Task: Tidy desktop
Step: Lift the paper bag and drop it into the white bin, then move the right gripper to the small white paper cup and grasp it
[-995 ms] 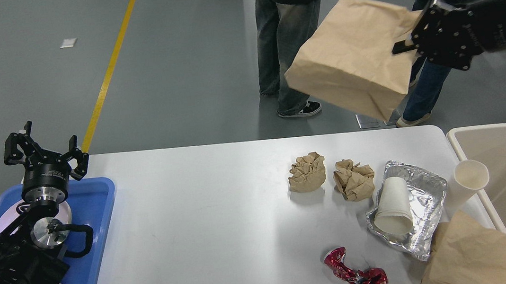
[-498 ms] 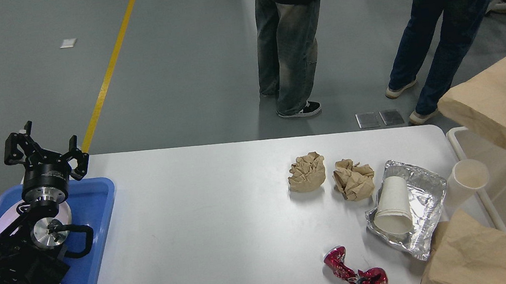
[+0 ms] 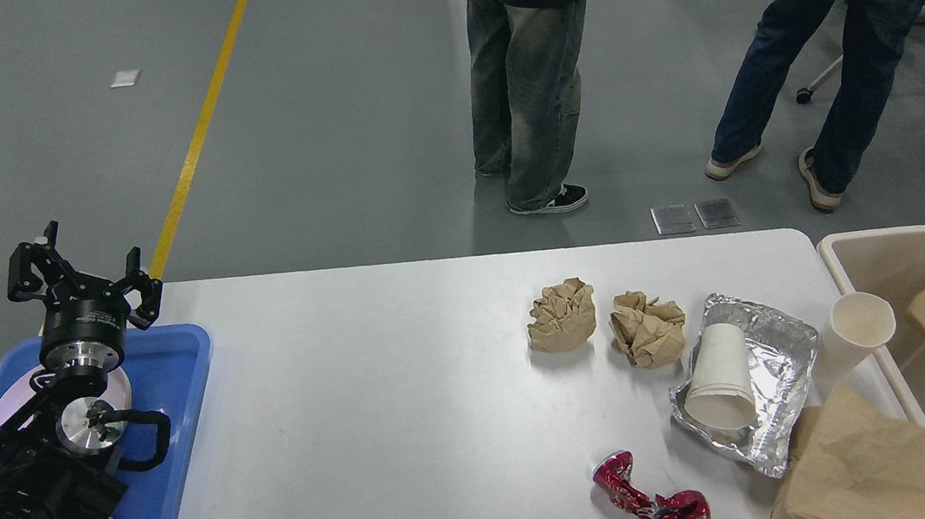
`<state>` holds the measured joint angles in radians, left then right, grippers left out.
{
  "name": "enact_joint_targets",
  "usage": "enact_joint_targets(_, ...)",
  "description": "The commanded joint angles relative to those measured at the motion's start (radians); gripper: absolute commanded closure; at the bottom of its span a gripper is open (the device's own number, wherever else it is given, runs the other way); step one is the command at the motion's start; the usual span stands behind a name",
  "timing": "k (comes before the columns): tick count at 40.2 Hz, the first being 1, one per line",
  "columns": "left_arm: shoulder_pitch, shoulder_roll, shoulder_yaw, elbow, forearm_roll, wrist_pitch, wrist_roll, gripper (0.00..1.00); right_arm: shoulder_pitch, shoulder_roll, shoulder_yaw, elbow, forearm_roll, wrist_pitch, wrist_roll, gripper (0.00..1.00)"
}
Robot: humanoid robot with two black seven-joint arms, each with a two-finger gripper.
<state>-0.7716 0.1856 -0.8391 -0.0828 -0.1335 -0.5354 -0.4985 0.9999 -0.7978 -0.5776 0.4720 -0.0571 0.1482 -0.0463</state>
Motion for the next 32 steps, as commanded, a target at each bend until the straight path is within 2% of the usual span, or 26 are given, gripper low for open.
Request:
enact_joint_targets(1,0.000,0.000,0.000,0.000,0.000,0.000,0.000,0.04,-0.009,0.031,-0.013,0.005,0.000,0.001,0.000,0.00)
enact_joint_targets(7,0.000,0.000,0.000,0.000,0.000,0.000,0.000,0.04,0.083,0.080,-0.105,0.008,-0.012,0.004,-0.001,0.00)
enact_joint_targets(11,0.000,0.000,0.000,0.000,0.000,0.000,0.000,0.04,0.235,0.129,-0.281,0.020,-0.012,0.028,-0.001,0.00)
enact_joint_targets(12,0.000,0.000,0.000,0.000,0.000,0.000,0.000,0.04,0.314,0.161,-0.380,0.039,-0.012,0.046,0.000,0.00)
enact_joint_targets(17,0.000,0.000,0.000,0.000,0.000,0.000,0.000,0.04,0.498,0.245,-0.537,0.106,-0.007,0.108,0.000,0.00)
enact_joint_targets(23,0.000,0.000,0.000,0.000,0.000,0.000,0.000,0.04,0.712,0.307,-0.565,0.201,-0.006,0.353,0.000,0.00)
enact_joint_targets(24,0.000,0.000,0.000,0.000,0.000,0.000,0.000,0.04,0.780,0.325,-0.565,0.223,-0.004,0.444,0.000,0.00)
enact_joint_targets(28,0.000,0.000,0.000,0.000,0.000,0.000,0.000,0.04,0.902,0.357,-0.565,0.272,0.003,0.635,0.000,0.00)
enact_joint_targets(32,0.000,0.000,0.000,0.000,0.000,0.000,0.000,0.04,1.008,0.382,-0.565,0.335,0.005,0.784,0.000,0.00)
